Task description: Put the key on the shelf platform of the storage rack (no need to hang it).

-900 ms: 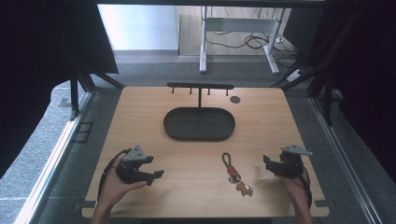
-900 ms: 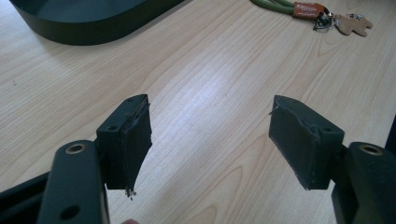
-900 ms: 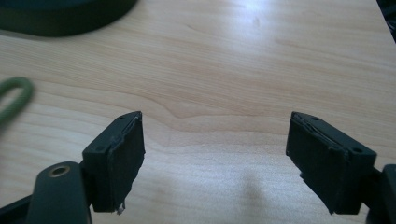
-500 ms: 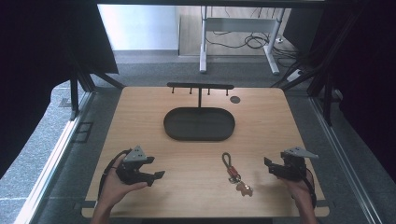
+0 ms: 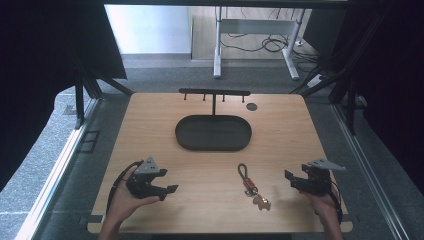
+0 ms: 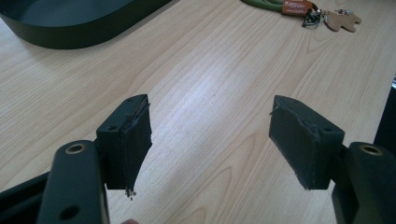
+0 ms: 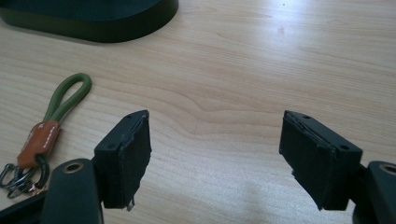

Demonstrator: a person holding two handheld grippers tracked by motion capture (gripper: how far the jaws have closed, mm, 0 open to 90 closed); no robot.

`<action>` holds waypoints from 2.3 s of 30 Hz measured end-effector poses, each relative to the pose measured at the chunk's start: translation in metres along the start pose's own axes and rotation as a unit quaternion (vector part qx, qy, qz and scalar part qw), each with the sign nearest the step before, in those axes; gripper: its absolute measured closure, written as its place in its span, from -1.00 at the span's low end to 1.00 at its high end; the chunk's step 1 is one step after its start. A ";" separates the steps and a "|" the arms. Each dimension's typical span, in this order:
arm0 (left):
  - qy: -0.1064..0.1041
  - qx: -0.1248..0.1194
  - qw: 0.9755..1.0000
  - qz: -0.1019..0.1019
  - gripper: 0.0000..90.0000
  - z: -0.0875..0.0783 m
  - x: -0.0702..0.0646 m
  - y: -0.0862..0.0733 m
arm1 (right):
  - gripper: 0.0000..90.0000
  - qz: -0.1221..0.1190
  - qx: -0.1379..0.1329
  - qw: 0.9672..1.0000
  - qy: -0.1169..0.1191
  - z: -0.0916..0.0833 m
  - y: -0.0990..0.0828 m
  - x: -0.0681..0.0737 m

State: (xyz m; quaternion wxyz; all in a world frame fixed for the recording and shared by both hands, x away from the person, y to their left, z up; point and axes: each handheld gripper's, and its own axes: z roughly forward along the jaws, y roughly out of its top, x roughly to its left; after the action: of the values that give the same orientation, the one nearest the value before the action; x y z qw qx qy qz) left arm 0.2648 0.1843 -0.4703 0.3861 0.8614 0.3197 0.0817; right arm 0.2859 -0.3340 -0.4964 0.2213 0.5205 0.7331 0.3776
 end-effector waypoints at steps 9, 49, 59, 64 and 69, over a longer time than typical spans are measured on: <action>-0.001 0.001 1.000 0.000 -0.33 0.001 -0.001 0.000 | -0.39 -0.003 0.006 1.000 0.004 -0.002 -0.001 -0.002; -0.020 0.003 1.000 0.012 -0.33 0.004 -0.008 0.003 | -0.04 -0.097 0.106 0.988 0.059 0.002 0.030 0.050; -0.018 -0.002 1.000 0.005 -0.33 0.002 -0.003 0.001 | -0.01 -0.124 0.140 0.979 0.081 0.016 0.036 0.072; -0.018 -0.002 1.000 0.005 -0.33 0.002 -0.004 0.001 | 0.01 -0.139 0.162 0.973 0.090 0.029 0.037 0.085; -0.018 -0.004 1.000 0.005 -0.33 0.001 -0.004 0.001 | 0.02 -0.145 0.170 0.971 0.090 0.034 0.040 0.091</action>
State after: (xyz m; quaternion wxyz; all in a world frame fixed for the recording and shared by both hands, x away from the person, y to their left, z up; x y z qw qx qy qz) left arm 0.2627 0.1806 -0.4695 0.3950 0.8627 0.3081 0.0692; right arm 0.3016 -0.2310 -0.4800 0.1150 0.4027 0.8712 0.2562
